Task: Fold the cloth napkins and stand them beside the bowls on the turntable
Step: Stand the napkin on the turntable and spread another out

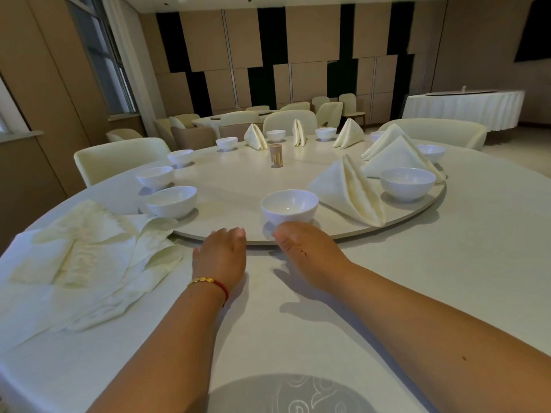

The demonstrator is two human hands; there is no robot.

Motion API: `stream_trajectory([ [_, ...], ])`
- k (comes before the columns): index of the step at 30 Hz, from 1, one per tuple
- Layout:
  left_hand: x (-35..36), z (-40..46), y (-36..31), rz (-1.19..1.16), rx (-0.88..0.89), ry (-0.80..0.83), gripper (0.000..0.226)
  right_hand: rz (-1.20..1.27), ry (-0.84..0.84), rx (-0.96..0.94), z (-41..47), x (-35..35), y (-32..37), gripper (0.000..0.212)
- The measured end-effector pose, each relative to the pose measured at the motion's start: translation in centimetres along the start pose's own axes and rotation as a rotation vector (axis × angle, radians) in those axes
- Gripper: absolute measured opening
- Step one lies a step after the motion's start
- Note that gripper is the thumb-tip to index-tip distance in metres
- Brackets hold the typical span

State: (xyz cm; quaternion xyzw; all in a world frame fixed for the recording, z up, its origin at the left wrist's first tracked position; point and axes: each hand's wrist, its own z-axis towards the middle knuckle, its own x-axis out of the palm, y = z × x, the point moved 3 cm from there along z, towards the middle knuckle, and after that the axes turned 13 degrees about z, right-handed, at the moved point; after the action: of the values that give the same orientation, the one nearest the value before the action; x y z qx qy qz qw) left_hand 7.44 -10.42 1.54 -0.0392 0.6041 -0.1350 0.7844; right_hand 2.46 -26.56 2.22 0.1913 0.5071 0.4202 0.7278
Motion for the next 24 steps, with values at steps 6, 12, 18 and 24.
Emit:
stream_trajectory([
  [6, 1.3, -0.5, -0.4, 0.347, 0.133, 0.266, 0.055, -0.097, 0.202, 0.069, -0.1, 2.0, -0.8, 0.058],
  [12, 1.3, -1.1, -1.2, 0.402, 0.18, 0.271, 0.054, -0.29, 0.259, 0.164, -0.3, 1.7, -1.5, 0.067],
  [18, 1.2, -1.6, 0.0, 0.165, 0.132, 0.235, 0.054, -0.464, 0.33, 0.169, 0.0, 2.1, -2.5, 0.084],
  [24, -2.3, -2.0, 7.6, 0.003, -0.163, -0.072, 0.042, -0.52, 0.325, 0.156, -0.3, 1.9, -2.8, 0.07],
])
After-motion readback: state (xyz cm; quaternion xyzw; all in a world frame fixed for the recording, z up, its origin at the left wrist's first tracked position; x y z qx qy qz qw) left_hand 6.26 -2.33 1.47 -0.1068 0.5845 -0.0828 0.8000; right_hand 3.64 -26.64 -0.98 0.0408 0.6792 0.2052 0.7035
